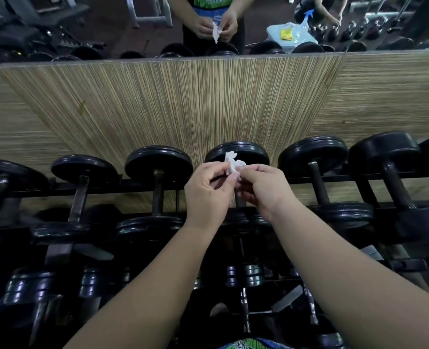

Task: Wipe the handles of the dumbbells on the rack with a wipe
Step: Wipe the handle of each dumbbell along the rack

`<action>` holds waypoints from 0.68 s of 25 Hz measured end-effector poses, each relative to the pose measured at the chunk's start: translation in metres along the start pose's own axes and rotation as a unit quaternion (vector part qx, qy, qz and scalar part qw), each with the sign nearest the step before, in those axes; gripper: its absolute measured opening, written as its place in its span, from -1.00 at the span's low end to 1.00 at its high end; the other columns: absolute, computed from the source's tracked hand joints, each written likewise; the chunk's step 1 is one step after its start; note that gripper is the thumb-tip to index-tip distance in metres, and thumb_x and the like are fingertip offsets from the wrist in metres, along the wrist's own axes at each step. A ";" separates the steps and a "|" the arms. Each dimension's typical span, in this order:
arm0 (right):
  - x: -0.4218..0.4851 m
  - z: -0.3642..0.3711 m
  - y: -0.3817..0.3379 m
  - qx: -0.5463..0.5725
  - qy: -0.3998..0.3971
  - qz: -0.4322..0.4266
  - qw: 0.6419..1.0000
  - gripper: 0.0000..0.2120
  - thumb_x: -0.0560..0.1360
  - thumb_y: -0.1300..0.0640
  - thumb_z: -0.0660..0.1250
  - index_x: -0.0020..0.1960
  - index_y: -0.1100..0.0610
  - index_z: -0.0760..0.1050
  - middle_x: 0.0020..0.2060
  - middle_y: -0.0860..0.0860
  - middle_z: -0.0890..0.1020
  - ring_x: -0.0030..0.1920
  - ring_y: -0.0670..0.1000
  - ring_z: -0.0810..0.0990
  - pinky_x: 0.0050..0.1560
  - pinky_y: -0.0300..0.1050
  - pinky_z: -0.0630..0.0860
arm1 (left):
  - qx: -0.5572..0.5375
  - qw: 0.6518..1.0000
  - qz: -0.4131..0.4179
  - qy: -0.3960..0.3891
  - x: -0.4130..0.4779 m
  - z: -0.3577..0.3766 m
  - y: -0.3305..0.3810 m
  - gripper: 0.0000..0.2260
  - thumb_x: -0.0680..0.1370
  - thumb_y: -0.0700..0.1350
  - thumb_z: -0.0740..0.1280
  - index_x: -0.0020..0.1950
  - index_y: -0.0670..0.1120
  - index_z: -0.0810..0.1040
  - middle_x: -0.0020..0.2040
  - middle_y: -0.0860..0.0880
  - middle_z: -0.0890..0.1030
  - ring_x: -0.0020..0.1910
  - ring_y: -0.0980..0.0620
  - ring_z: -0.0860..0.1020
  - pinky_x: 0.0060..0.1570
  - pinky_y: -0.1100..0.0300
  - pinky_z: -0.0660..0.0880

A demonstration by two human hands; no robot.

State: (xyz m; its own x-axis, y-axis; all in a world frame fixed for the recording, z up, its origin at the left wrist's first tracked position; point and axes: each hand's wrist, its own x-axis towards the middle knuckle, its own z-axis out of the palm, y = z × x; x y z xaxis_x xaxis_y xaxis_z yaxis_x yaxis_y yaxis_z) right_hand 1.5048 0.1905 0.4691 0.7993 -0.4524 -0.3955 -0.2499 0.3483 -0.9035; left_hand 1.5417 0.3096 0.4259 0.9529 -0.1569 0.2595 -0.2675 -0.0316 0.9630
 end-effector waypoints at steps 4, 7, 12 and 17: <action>0.002 -0.003 0.001 -0.024 -0.051 0.000 0.998 -0.85 0.59 0.23 0.38 -0.15 0.15 0.65 -0.18 0.13 0.69 -0.24 0.01 0.60 -0.25 -0.12 0.57 | -0.012 0.999 -0.017 -0.034 0.005 -0.009 -0.003 -0.70 0.45 -0.24 0.61 0.05 0.10 0.70 0.09 -0.06 0.71 0.08 -0.01 0.73 0.10 0.08 0.69; 0.007 -0.009 0.010 -0.120 -0.054 -0.052 0.990 -0.82 0.63 0.18 0.35 -0.08 0.15 0.70 -0.18 0.12 0.72 -0.18 0.03 0.62 -0.16 -0.02 0.58 | 0.044 0.998 -0.033 -0.026 0.014 -0.011 -0.010 -0.74 0.46 -0.24 0.60 0.01 0.07 0.69 0.02 -0.03 0.73 0.00 0.11 0.72 0.02 0.26 0.66; 0.002 -0.041 0.028 -0.375 -0.004 -0.140 0.916 -0.89 0.61 0.06 0.38 -0.06 0.01 0.65 -0.22 -0.09 0.66 -0.21 -0.13 0.58 -0.15 -0.20 0.49 | 0.190 0.954 -0.169 -0.157 0.051 -0.018 -0.029 -0.86 0.48 -0.17 0.58 -0.04 0.00 0.69 -0.11 0.08 0.72 -0.12 0.22 0.67 -0.05 0.34 0.61; 0.006 -0.070 0.054 -0.350 -0.048 -0.120 0.928 -0.89 0.60 -0.02 0.40 -0.06 -0.02 0.65 -0.23 -0.16 0.66 -0.20 -0.20 0.59 -0.09 -0.23 0.49 | 0.201 0.917 -0.264 -0.222 0.069 -0.004 -0.058 -0.83 0.48 -0.21 0.59 0.03 -0.06 0.72 -0.06 -0.01 0.72 -0.02 0.05 0.70 0.03 0.19 0.64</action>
State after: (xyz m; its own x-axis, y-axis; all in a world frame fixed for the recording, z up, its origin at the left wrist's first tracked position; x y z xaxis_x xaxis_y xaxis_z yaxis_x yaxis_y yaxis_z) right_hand 1.4579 0.1490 0.4067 0.9146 -0.3607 -0.1829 -0.3252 -0.3871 -0.8628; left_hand 1.6230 0.3044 0.3883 0.8361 -0.3990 -0.3764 0.0984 -0.5660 0.8185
